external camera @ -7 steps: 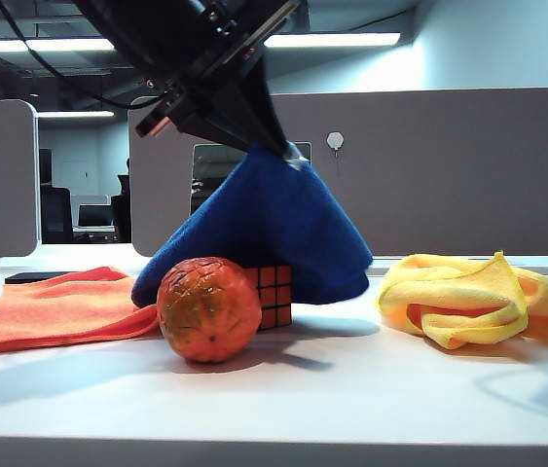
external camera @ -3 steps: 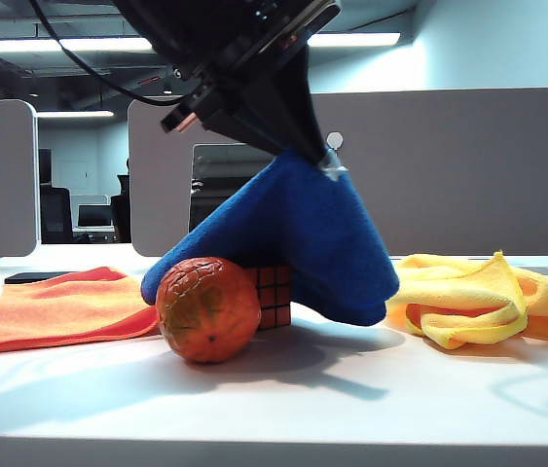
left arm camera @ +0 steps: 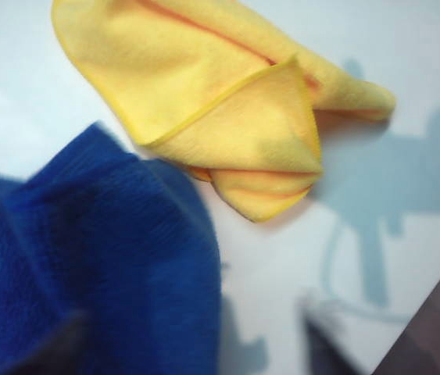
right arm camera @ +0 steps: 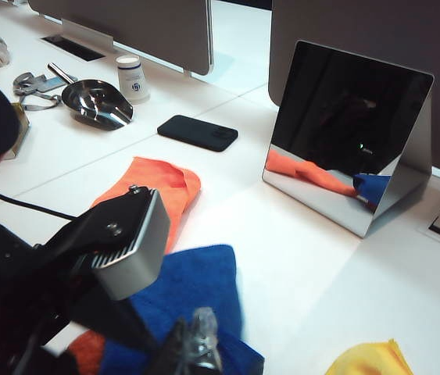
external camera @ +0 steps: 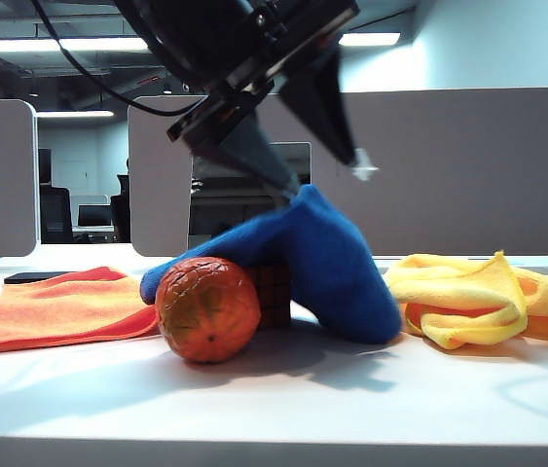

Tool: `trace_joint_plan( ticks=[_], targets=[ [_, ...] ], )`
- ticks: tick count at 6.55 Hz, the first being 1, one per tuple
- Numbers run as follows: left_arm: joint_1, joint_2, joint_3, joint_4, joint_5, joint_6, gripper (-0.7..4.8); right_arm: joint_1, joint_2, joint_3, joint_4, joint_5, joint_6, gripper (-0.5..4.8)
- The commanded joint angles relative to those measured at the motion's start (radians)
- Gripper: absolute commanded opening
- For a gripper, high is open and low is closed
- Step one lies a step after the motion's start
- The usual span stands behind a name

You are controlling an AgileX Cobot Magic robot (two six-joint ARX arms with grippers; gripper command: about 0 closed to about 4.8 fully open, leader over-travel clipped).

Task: Pick up a rag that is the same color as the top surface of the Rubik's Cube and cover the cube with it.

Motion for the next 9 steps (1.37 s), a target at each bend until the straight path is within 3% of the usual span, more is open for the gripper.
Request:
trace_joint_plan(
  ticks=[1,2,4,6,7,8,9],
  targets=[
    [-0.002,0.007,0.002,0.068,0.005,-0.014,4.79,0.0,-0.011,0.003,0.0,-0.002,-0.003,-0.05],
    [-0.001,0.002,0.004,0.29,0.063,-0.058,4.79,0.0,-0.011,0.003,-0.026,0.0,-0.003,-0.05],
    [-0.001,0.002,0.004,0.333,0.064,-0.055,4.79,0.0,-0.011,0.003,-0.026,0.002,-0.004,-0.05],
    [0.06,-0.005,0.019,0.583,-0.051,-0.046,4.79,0.0,-0.013,0.003,-0.026,0.002,-0.007,-0.05],
    [0.109,-0.017,0.025,0.644,-0.099,-0.047,4.79,0.0,-0.02,0.003,-0.025,0.002,-0.019,-0.05],
    [0.231,-0.067,0.025,0.616,-0.114,-0.047,1.07,-0.014,-0.06,0.003,-0.023,0.077,-0.04,-0.05],
    [0.302,-0.107,0.025,0.556,-0.114,-0.047,0.06,-0.042,-0.098,0.003,-0.023,0.119,-0.04,-0.05]
  ],
)
